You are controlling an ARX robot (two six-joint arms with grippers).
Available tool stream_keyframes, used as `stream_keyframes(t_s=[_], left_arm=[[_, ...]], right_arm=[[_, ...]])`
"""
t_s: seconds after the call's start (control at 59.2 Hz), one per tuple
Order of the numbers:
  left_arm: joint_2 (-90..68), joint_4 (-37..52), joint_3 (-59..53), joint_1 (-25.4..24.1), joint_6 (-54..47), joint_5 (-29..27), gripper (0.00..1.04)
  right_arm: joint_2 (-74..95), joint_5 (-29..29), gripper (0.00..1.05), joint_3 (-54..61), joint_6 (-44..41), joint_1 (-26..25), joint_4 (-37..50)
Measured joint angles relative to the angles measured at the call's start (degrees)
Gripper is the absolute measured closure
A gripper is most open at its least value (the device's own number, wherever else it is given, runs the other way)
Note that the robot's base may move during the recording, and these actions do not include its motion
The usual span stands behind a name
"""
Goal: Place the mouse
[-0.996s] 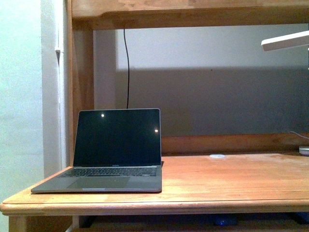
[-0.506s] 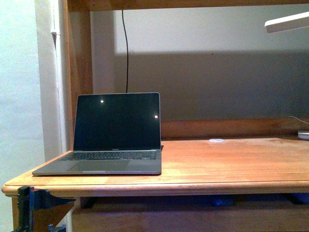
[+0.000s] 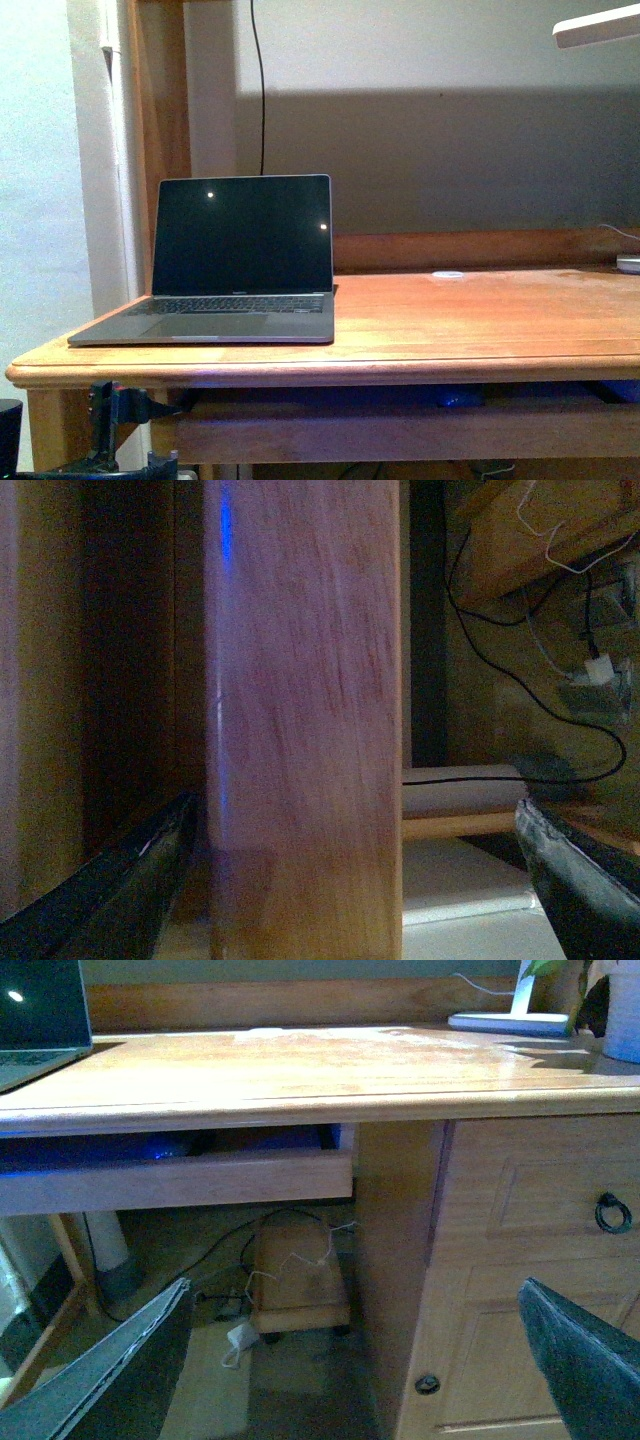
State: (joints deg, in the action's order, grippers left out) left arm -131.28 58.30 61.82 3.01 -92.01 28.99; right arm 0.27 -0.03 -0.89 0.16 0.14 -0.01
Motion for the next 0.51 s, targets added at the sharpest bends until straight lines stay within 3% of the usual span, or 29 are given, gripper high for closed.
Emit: stream_keyframes(t_s=[0.388, 0.506], left_arm=[[-4.79, -3.52, 6.62, -0.09, -5.46, 0.96, 0.08], [-2.14, -10.6, 5.66, 1.03, -3.58, -2.16, 0.08]], right_arm=[[0.0, 0.0, 0.07, 0.0, -0.02, 0.0, 0.0], [0.0, 0.0, 0.07, 0.0, -0.02, 0.0, 0.0]])
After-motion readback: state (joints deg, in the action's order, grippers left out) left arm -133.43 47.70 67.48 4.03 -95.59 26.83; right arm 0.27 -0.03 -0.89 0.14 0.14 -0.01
